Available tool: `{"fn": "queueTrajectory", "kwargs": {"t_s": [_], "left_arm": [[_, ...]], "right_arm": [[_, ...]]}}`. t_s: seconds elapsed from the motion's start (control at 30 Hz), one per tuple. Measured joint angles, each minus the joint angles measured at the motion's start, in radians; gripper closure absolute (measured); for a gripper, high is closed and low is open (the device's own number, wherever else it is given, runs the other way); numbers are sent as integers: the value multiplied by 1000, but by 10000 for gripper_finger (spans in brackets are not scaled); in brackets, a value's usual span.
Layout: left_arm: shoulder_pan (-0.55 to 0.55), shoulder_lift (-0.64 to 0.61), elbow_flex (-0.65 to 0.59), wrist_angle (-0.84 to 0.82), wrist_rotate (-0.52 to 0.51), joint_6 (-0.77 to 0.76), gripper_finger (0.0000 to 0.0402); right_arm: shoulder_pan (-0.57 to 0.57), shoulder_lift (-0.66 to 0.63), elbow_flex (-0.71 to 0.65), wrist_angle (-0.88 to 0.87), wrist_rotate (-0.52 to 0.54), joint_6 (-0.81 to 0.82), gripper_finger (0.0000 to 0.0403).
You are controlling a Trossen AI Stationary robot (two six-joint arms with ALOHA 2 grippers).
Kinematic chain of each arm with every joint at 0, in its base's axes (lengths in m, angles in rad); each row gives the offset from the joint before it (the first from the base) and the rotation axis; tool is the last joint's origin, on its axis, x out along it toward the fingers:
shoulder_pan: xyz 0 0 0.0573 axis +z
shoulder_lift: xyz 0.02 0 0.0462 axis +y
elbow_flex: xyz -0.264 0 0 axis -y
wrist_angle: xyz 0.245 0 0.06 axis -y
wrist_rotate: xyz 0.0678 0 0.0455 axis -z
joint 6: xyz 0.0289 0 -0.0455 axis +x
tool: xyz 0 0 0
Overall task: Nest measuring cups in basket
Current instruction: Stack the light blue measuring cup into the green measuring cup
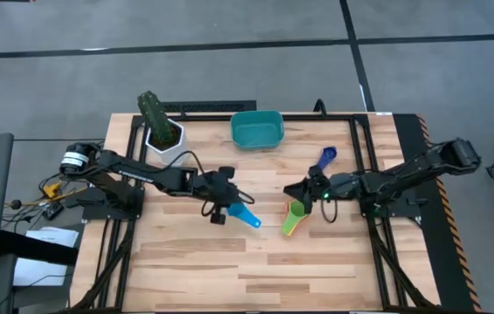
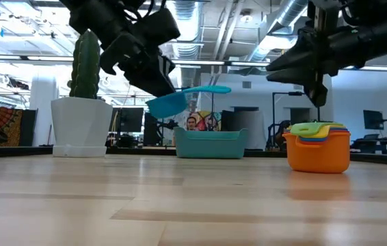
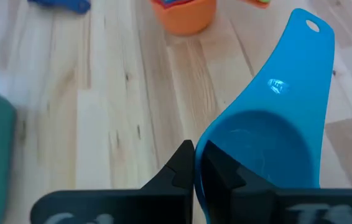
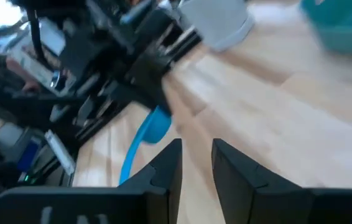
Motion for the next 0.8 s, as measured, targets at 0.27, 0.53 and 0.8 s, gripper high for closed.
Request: {"fn": "queueTrajectory", "kwargs": {"t_s": [0.27, 0.53, 0.8], "left_arm": [[-9, 0, 0, 69, -4, 242, 401], [-9, 0, 0, 110, -4, 338, 401], [-7, 0, 0, 112, 3, 401, 396]], "right_arm": [[52, 242, 253, -150, -89, -45, 290], [8, 395, 428, -289, -205, -115, 290], [-46, 477, 506, -277, -348, -152, 290]]}}
